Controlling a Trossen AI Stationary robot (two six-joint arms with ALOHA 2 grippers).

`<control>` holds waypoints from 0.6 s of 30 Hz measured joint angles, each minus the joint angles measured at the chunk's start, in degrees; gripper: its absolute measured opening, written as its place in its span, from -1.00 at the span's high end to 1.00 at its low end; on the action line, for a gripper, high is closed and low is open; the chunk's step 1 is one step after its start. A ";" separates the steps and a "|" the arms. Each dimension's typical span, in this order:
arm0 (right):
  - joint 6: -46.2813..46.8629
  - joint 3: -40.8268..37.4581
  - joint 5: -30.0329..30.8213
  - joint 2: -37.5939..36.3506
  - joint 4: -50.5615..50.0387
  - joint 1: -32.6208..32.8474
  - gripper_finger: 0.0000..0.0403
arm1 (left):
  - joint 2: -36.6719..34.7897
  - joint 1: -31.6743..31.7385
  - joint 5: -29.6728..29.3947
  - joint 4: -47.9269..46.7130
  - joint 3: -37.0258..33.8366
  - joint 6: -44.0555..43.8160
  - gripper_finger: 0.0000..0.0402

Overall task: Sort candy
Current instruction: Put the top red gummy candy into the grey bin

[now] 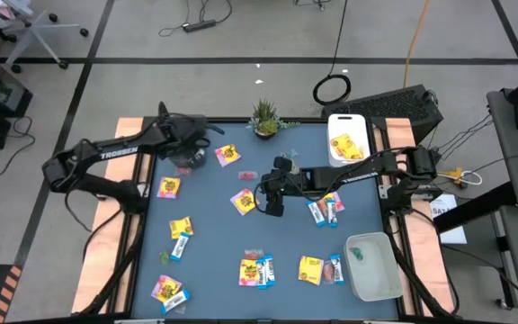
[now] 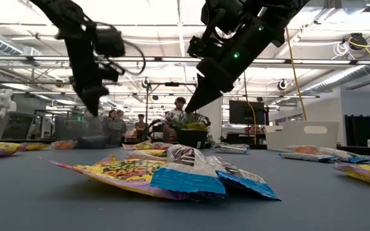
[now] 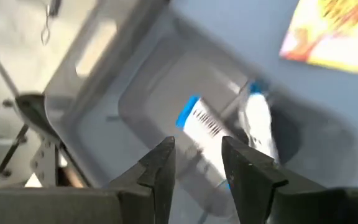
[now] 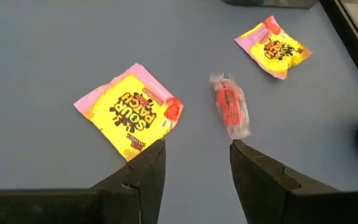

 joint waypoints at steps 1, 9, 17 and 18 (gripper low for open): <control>-0.06 0.00 0.02 0.00 0.00 0.00 0.17 | -0.95 -1.27 0.00 0.63 0.00 -0.89 0.31; 0.38 -0.02 -0.14 2.08 4.27 0.17 0.17 | -8.13 -13.53 0.06 18.33 -5.37 -5.83 0.31; 0.02 -0.04 -0.41 8.13 12.24 -0.20 0.17 | -8.56 -21.83 0.50 48.94 -16.87 -1.53 0.31; 0.01 -0.04 -0.48 8.54 13.30 -0.44 0.17 | -8.54 -22.02 0.52 52.46 -18.24 -0.77 0.31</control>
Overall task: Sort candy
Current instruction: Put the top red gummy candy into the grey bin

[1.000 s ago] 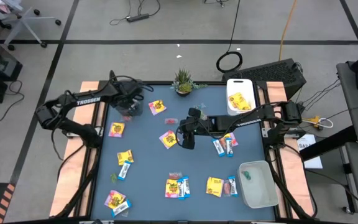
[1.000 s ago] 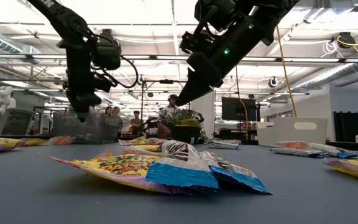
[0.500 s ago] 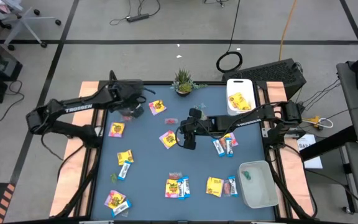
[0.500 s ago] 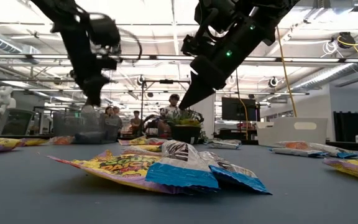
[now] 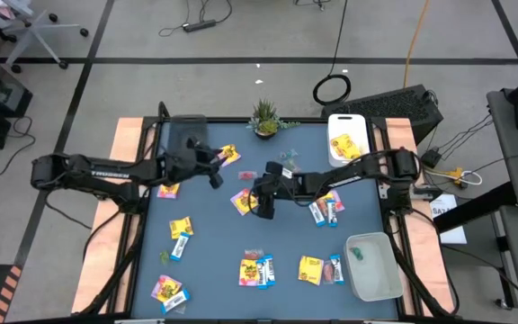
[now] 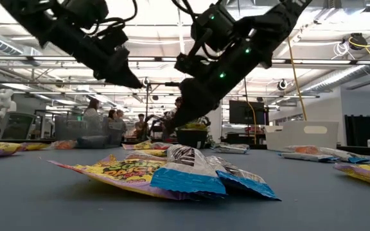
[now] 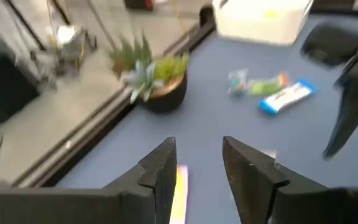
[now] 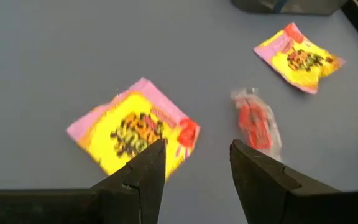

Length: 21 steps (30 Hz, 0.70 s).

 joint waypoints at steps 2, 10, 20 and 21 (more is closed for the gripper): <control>-0.54 0.00 -0.12 0.94 1.77 -0.87 0.17 | 0.03 -0.02 -0.03 6.01 -2.22 1.23 0.31; -0.21 0.00 -2.94 4.60 6.88 -6.20 0.17 | 0.00 2.90 8.93 18.23 -5.83 6.30 0.31; 2.72 0.02 -10.30 9.48 12.51 -10.79 0.17 | 0.03 6.09 13.60 22.15 -5.83 11.37 0.31; 3.29 0.02 -10.57 9.94 12.49 -10.97 0.17 | 0.03 6.36 13.61 21.98 -5.83 11.36 0.31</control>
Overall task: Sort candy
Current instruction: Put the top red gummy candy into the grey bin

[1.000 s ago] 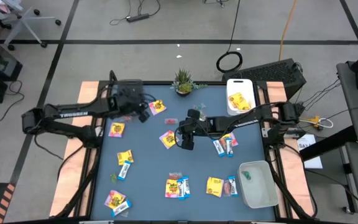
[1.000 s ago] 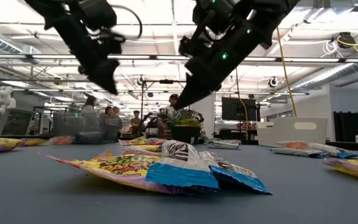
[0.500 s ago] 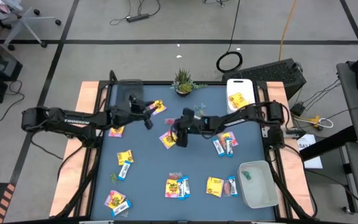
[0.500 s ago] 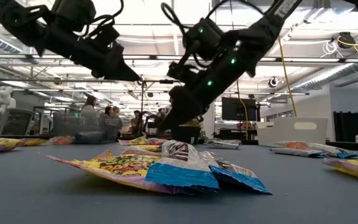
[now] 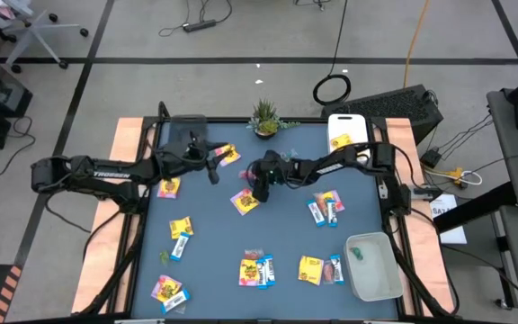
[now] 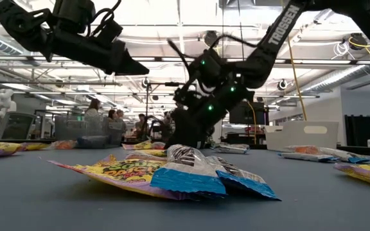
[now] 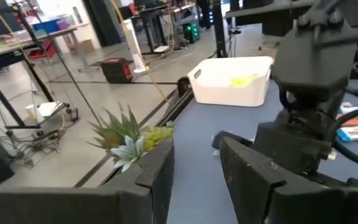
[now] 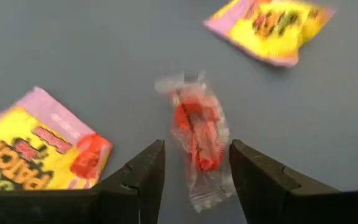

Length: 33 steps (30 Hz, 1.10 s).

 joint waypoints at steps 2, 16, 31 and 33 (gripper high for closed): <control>0.25 0.02 -0.19 0.71 0.35 -0.21 0.17 | 0.00 0.31 0.00 -0.34 0.00 0.00 0.31; 0.27 -0.07 0.47 -3.50 -4.64 1.56 0.96 | 0.00 0.30 0.02 -0.49 0.00 -1.13 0.31; 5.89 0.00 2.80 -27.17 -36.68 18.05 0.96 | 0.00 0.18 2.81 -0.73 0.00 -1.80 0.31; 9.16 0.00 4.30 -30.27 -42.69 21.14 0.96 | 0.00 0.18 2.84 -0.74 0.00 -2.27 0.31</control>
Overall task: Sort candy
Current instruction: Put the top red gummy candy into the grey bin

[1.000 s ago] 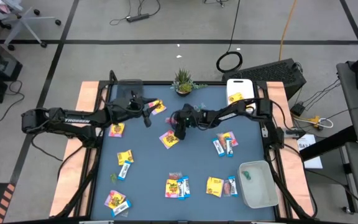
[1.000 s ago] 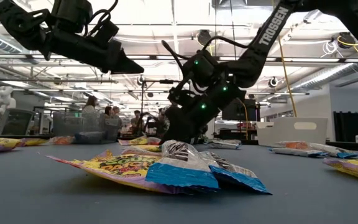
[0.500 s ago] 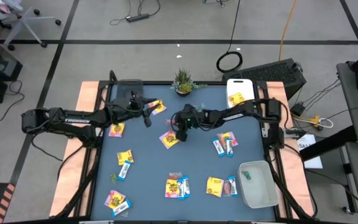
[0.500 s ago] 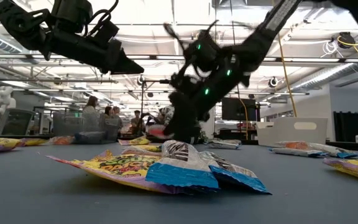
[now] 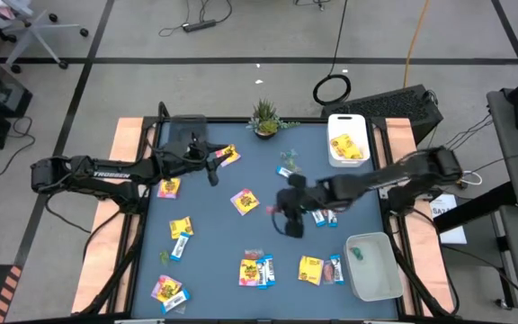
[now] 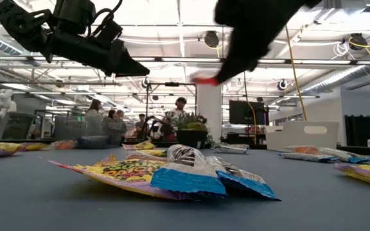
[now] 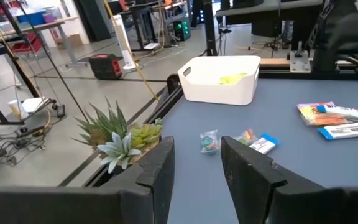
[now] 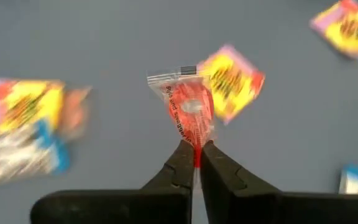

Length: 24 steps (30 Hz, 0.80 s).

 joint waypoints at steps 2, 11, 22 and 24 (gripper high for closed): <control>4.51 0.00 1.24 -2.40 -6.20 3.06 0.96 | 0.00 0.00 0.00 0.01 0.00 -0.68 0.31; 33.86 0.00 0.79 -7.55 -32.20 16.38 0.96 | 0.00 0.00 0.00 -0.01 0.02 -0.77 0.31; 74.28 -0.06 -11.63 -7.52 -46.97 34.09 0.97 | 0.02 0.00 0.00 -0.23 0.02 -1.42 0.31; 79.46 -1.17 -11.69 -7.47 -47.47 35.66 0.99 | 0.02 0.00 -0.01 -0.23 0.02 -1.99 0.31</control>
